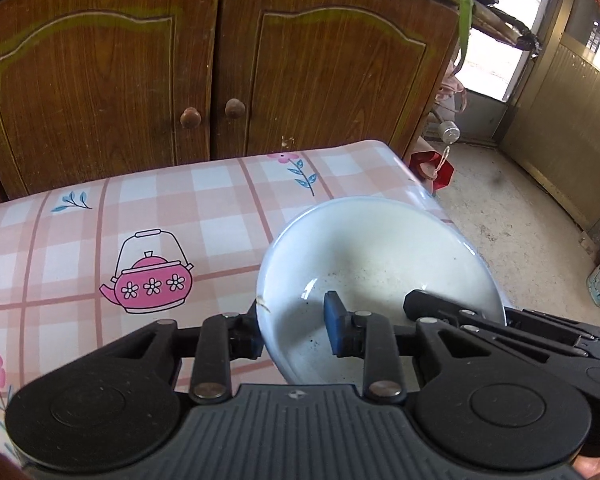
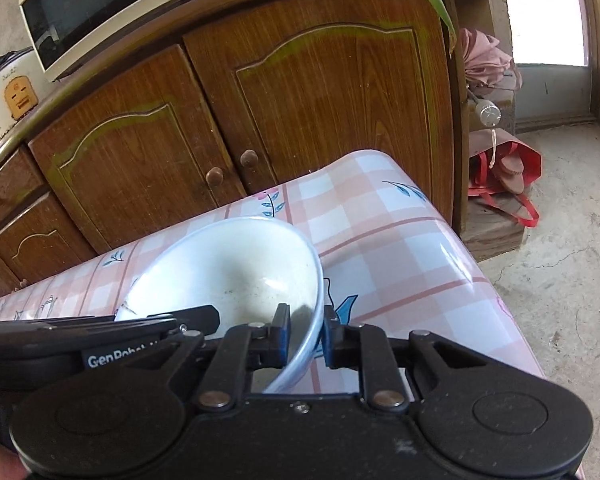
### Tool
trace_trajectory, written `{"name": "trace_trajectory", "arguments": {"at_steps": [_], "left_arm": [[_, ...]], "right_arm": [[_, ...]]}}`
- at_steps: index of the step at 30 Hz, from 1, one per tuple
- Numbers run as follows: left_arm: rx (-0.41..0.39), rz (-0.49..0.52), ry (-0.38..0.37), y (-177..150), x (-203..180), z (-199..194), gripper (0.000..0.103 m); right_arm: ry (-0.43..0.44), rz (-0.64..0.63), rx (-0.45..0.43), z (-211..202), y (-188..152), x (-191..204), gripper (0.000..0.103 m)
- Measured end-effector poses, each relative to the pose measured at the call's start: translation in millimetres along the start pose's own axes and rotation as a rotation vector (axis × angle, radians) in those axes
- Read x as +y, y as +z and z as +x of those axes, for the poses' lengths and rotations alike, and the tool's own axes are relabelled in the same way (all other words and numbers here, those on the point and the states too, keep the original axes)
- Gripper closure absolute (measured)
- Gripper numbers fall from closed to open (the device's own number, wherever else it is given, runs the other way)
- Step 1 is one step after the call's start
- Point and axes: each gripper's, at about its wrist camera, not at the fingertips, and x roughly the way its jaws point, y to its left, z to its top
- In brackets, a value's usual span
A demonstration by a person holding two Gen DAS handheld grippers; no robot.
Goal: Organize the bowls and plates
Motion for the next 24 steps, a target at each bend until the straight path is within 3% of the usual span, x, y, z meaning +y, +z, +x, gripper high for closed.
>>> {"name": "trace_trajectory", "arguments": {"at_steps": [13, 24], "left_arm": [[-0.111, 0.04, 0.032, -12.3, -14.3, -99.5, 0.074], [-0.155, 0.043, 0.049, -56.6, -19.3, -180.9, 0.073]], "right_arm": [[0.019, -0.031, -0.089, -100.8, -10.4, 39.3, 0.081], [0.039, -0.049, -0.114, -188.9, -47.1, 71.7, 0.081]]}}
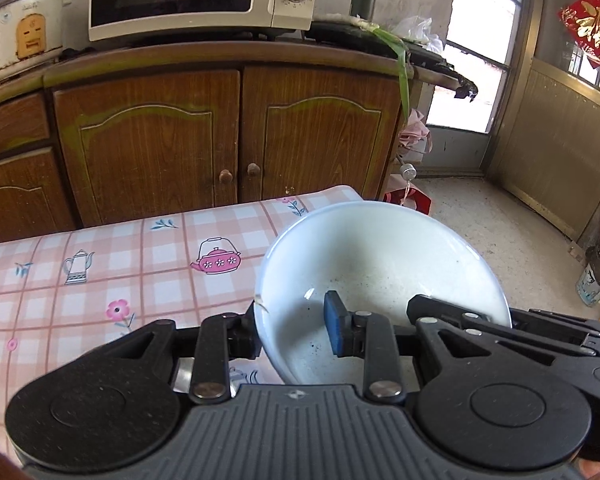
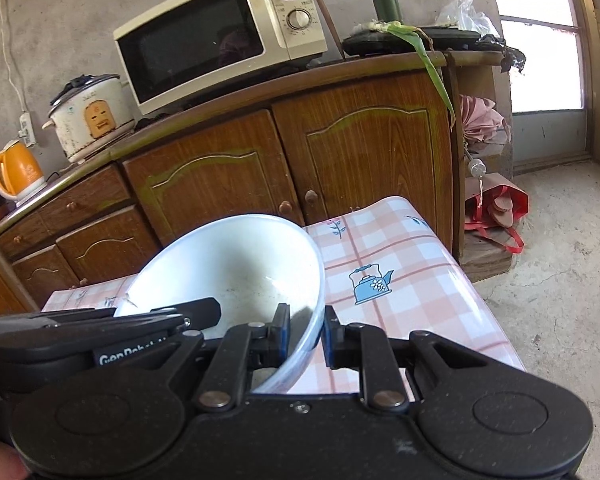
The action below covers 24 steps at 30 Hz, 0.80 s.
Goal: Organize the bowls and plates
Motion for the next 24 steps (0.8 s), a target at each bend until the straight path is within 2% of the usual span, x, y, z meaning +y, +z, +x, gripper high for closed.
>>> {"name": "trace_trajectory", "arguments": {"at_steps": [11, 24], "left_arm": [[-0.049, 0.02, 0.045, -23.7, 5.6, -65.4, 0.072], [-0.091, 0.014, 0.088, -45.6, 18.8, -104.5, 0.071]], "right_arm": [[0.027, -0.011, -0.019, -60.0, -23.7, 39.6, 0.081], [0.058, -0.038, -0.033, -94.6, -47.5, 78.9, 0.081]]}}
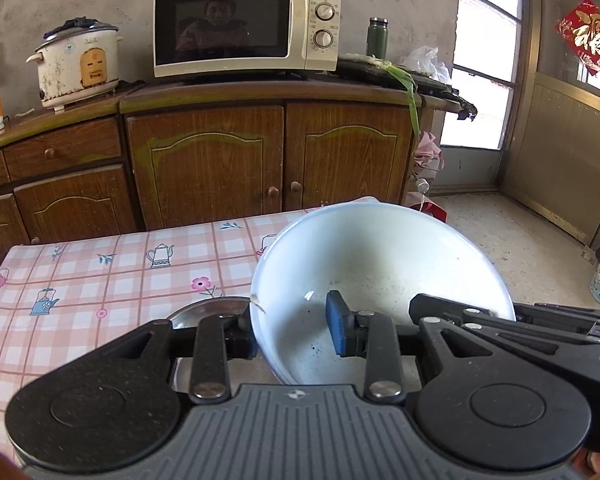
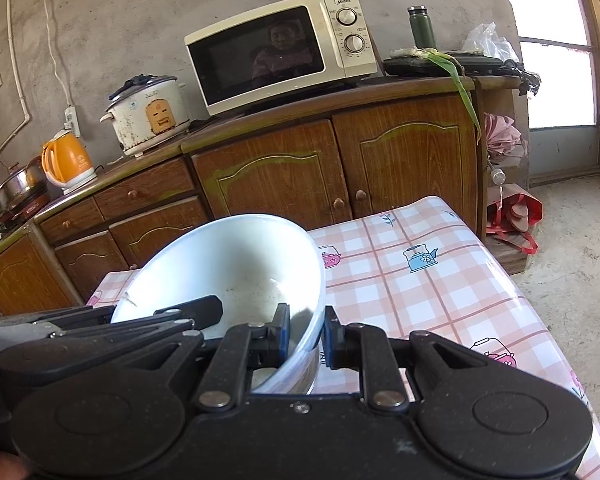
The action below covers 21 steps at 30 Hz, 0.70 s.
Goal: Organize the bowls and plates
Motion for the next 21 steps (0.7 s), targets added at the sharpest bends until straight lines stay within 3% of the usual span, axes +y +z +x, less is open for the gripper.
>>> {"name": "trace_trajectory", "arguments": {"at_steps": [21], "left_arm": [[-0.022, -0.013, 0.001, -18.3, 5.7, -21.4, 0.07]], "right_arm": [[-0.011, -0.037, 0.004, -19.4, -11.4, 19.0, 0.081]]}}
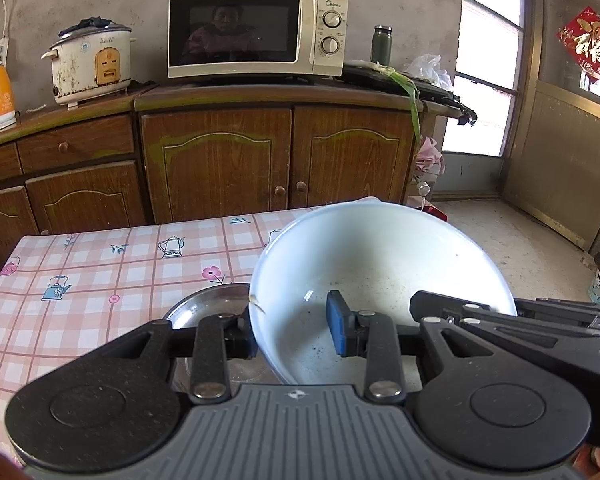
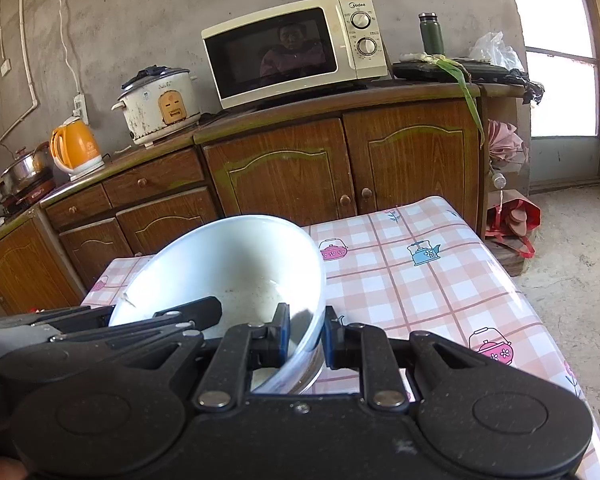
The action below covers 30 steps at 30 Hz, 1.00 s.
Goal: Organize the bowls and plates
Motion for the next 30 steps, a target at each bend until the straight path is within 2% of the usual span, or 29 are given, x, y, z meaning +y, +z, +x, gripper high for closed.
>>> {"name": "trace_trajectory", "arguments": {"at_steps": [30], "left_arm": [[-0.018, 0.016, -0.005, -16.9, -0.7, -17.4, 0.07]], "right_arm": [[-0.002, -0.015, -0.009, -19.1, -20.0, 6.8, 0.081]]}}
